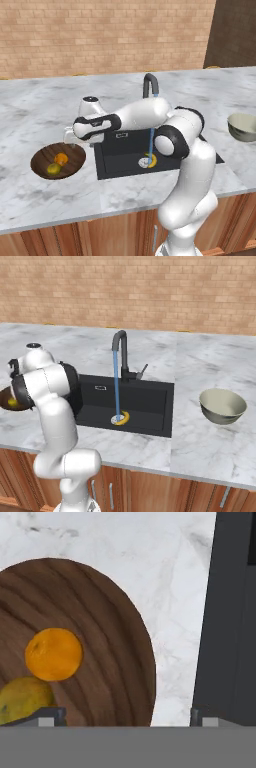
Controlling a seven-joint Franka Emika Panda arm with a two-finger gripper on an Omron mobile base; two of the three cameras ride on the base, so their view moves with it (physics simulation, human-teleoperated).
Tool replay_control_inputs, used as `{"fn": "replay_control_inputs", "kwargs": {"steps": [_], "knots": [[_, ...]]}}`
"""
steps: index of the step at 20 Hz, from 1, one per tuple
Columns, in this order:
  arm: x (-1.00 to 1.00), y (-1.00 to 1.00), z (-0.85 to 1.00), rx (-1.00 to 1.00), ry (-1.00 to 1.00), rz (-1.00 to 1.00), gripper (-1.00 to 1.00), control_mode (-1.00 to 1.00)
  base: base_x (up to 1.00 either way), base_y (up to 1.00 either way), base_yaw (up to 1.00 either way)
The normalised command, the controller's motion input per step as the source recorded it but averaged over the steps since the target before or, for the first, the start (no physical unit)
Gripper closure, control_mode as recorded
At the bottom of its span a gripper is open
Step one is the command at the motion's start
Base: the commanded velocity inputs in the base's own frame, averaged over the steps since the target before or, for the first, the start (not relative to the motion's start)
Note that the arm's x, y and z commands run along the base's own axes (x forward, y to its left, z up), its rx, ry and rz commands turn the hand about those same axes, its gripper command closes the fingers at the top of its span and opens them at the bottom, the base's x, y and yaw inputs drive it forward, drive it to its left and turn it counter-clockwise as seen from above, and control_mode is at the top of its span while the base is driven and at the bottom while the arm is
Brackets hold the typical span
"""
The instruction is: Pick the oranges from the sink and place them in one bowl. Place the banana in the other bowl. Then turn off the sink faucet.
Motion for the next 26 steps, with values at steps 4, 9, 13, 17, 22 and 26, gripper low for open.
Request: {"fn": "replay_control_inputs", "kwargs": {"steps": [4,9,13,17,22,26], "knots": [[-0.45,-0.70,0.32,0.05,0.00,-0.01,-1.00,-1.00,0.00,0.00,0.00],[-0.35,-0.78,0.15,0.01,0.00,-0.04,-1.00,-1.00,0.00,0.00,0.00],[-0.06,-0.74,0.00,0.00,0.00,-0.06,-1.00,-1.00,0.00,0.00,0.00],[0.00,-0.77,0.00,-0.01,0.00,0.00,-1.00,-1.00,0.00,0.00,0.00],[0.00,-0.77,0.00,-0.03,0.00,0.00,-1.00,-1.00,0.00,0.00,0.00],[0.00,-0.72,-0.03,-0.02,0.00,0.00,-1.00,-1.00,0.00,0.00,0.00]]}}
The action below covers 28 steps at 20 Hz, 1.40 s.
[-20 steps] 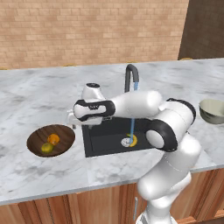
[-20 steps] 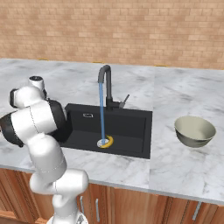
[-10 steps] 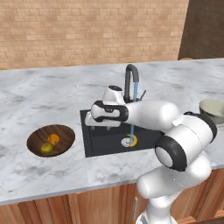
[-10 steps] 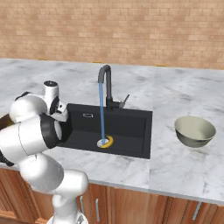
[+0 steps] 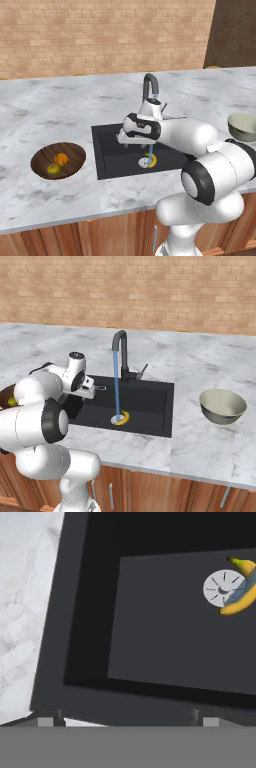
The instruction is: Pick the oranges from the sink and place them in one bowl. Place the banana in the other bowl. Then turn off the sink faucet.
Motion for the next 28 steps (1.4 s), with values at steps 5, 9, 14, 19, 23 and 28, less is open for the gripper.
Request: {"fn": "replay_control_inputs", "kwargs": {"steps": [5,9,14,19,23,28], "knots": [[0.10,-0.65,-0.21,-0.10,0.03,0.00,-1.00,-1.00,0.00,0.00,0.00],[0.17,-0.56,-0.25,-0.13,0.04,0.00,-1.00,-1.00,0.00,0.00,0.00],[0.17,-0.50,-0.15,-0.08,0.01,0.00,-1.00,-1.00,0.00,0.00,0.00],[0.17,-0.24,-0.06,0.00,0.00,0.00,-1.00,-1.00,0.00,0.00,0.00],[0.06,-0.24,-0.25,0.00,0.00,-0.05,-1.00,-1.00,0.00,0.00,0.00],[0.00,-0.24,-0.35,0.00,0.00,-0.13,-1.00,-1.00,0.00,0.00,0.00]]}}
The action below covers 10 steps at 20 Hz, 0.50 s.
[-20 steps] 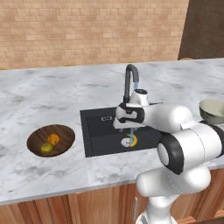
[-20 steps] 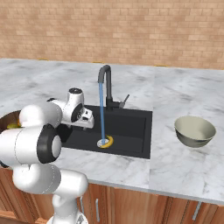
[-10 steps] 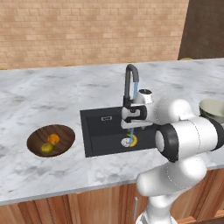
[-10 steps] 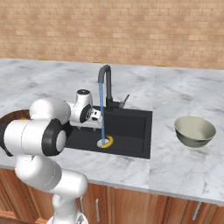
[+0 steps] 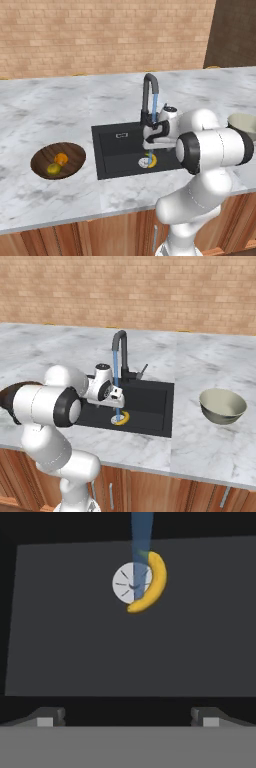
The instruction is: Pick the oranges from the sink and place them in one bowl. Place the banana in the other bowl. Then turn off the sink faucet.
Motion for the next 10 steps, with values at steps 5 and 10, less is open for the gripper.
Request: {"fn": "replay_control_inputs", "kwargs": {"steps": [5,10], "knots": [[0.15,-0.10,-0.23,0.00,0.00,-0.15,-1.00,-1.00,0.00,0.00,0.00],[0.26,-0.02,-0.17,0.01,-0.04,-0.08,-1.00,-1.00,0.00,0.00,0.00]]}}
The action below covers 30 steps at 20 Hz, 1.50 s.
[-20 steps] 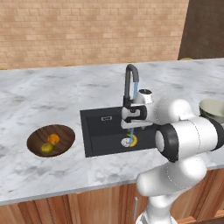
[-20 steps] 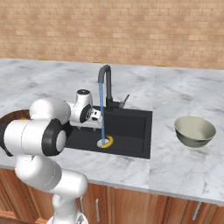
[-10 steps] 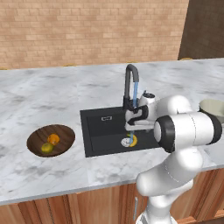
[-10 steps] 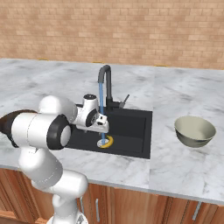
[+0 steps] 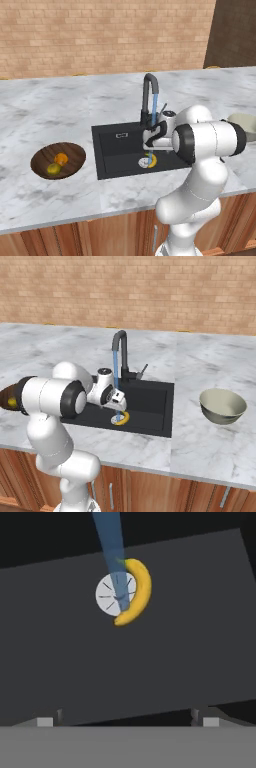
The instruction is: Pick the oranges from the sink and place them in one bowl. Place the banana in the other bowl. Then turn off the sink faucet.
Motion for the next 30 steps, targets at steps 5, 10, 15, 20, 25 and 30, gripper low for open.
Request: {"fn": "replay_control_inputs", "kwargs": {"steps": [5,10,15,20,25,30], "knots": [[0.23,-0.27,-0.07,0.06,0.00,-0.05,-1.00,-1.00,0.00,0.00,0.00],[0.28,-0.24,-0.02,0.04,0.00,-0.01,-1.00,-1.00,0.00,0.00,0.00],[0.36,0.00,-0.19,0.00,0.00,0.00,-1.00,-1.00,0.00,0.00,0.00],[0.32,0.00,-0.28,0.00,0.01,0.00,-1.00,-1.00,0.00,0.00,0.00],[0.30,0.00,-0.31,0.00,0.03,0.00,-1.00,-1.00,0.00,0.00,0.00],[0.23,-0.01,-0.27,0.00,0.04,0.00,-1.00,-1.00,0.00,0.00,0.00]]}}
